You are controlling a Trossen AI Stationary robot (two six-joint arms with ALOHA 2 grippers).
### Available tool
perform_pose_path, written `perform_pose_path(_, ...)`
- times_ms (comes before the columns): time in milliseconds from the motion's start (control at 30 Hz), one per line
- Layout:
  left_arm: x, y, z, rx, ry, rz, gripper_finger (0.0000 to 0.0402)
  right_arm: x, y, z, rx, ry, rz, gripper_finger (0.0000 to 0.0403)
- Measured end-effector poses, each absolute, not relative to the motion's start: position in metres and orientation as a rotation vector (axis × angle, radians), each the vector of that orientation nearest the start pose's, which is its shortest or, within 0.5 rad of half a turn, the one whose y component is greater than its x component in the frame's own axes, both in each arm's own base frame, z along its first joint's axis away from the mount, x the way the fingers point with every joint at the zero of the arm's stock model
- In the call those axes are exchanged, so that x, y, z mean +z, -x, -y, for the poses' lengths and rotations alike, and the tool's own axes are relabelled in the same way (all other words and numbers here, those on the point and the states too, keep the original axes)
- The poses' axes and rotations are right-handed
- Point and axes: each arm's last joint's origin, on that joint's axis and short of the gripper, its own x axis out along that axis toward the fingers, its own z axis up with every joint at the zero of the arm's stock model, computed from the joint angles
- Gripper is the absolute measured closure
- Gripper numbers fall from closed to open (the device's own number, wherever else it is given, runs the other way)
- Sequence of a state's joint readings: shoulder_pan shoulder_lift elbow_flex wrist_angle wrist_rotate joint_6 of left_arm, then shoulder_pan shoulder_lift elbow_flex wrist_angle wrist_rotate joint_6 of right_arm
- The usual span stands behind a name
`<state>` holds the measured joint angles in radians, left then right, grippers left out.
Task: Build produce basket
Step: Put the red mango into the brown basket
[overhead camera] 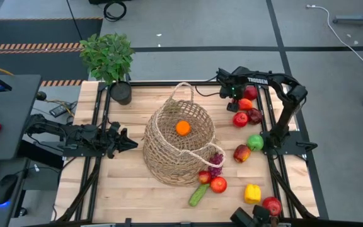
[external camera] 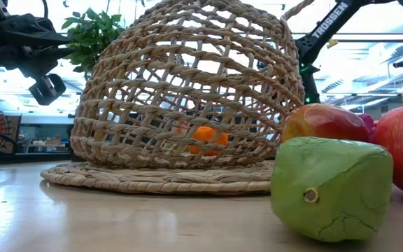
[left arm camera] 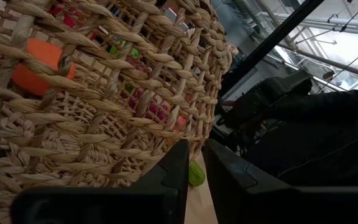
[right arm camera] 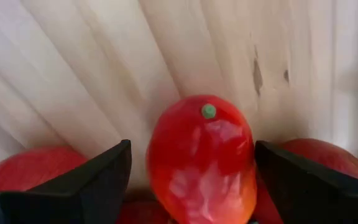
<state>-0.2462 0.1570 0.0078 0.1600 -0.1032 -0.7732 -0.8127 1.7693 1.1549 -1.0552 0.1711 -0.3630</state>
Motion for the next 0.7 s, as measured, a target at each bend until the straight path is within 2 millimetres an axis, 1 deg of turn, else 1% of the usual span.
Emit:
perform_pose_path(133, 0.169, -0.104, 0.023, -0.140, 0.774, -0.045, 0.0339, 0.165, -0.200, 0.219, -0.418, -0.287, -1.739, 0.0059)
perform_pose_path(267, 0.169, -0.104, 0.023, -0.140, 0.773, -0.045, 0.0340, 0.161, -0.198, 0.216, -0.411, -0.287, -1.750, 0.0066)
perform_pose_path(567, 0.169, -0.104, 0.023, -0.140, 0.773, -0.045, 0.0340, 0.161, -0.197, 0.216, -0.410, -0.283, -1.755, 0.0135)
perform_pose_path(700, 0.169, -0.104, 0.023, -0.140, 0.774, -0.045, 0.0339, 0.161, -0.198, 0.216, -0.398, -0.295, -1.746, 0.0149)
